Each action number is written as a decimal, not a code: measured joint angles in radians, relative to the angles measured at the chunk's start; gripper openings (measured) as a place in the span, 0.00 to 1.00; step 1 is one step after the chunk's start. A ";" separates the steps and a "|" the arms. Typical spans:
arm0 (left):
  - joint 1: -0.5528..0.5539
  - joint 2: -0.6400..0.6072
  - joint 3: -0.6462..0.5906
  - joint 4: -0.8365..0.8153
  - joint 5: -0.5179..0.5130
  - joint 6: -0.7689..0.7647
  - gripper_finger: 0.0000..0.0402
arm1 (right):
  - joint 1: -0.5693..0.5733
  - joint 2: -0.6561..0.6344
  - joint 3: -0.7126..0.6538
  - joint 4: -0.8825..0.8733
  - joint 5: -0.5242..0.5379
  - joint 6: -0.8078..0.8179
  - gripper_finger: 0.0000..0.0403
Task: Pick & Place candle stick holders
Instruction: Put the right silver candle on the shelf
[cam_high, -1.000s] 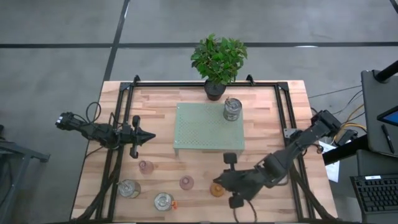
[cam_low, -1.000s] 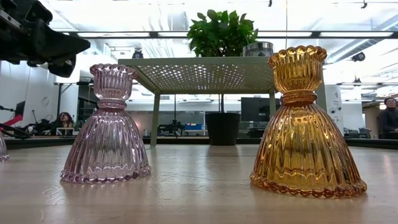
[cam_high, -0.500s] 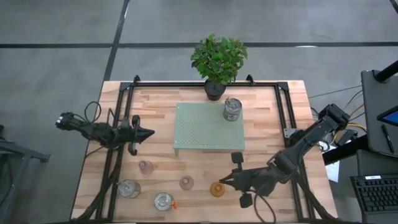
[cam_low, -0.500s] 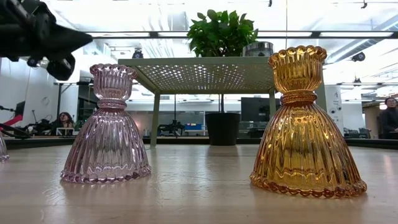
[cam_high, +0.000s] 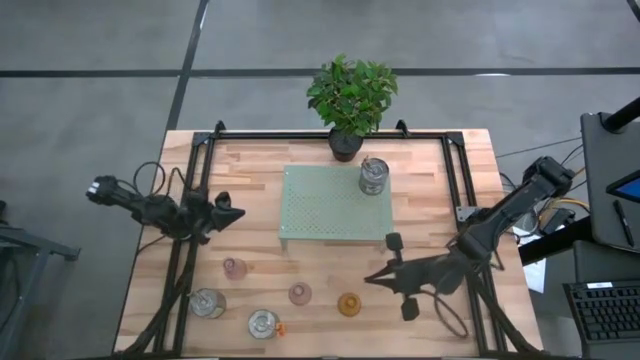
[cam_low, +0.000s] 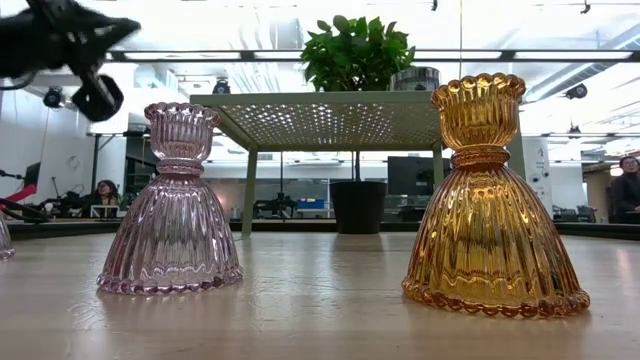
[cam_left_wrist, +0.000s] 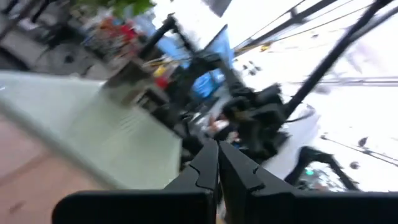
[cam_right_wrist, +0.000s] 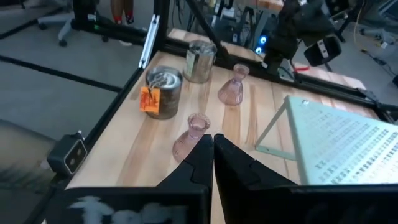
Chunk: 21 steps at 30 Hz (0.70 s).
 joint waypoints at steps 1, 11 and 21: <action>-0.008 0.023 0.005 0.050 0.008 0.011 0.06 | 0.000 -0.017 -0.006 0.007 0.000 -0.004 0.02; -0.069 0.353 0.232 0.052 0.030 0.044 0.35 | -0.023 -0.091 -0.062 0.010 0.006 -0.051 0.02; -0.227 0.780 0.768 -0.596 0.045 -0.037 0.37 | -0.053 -0.094 -0.074 -0.016 0.007 -0.033 0.02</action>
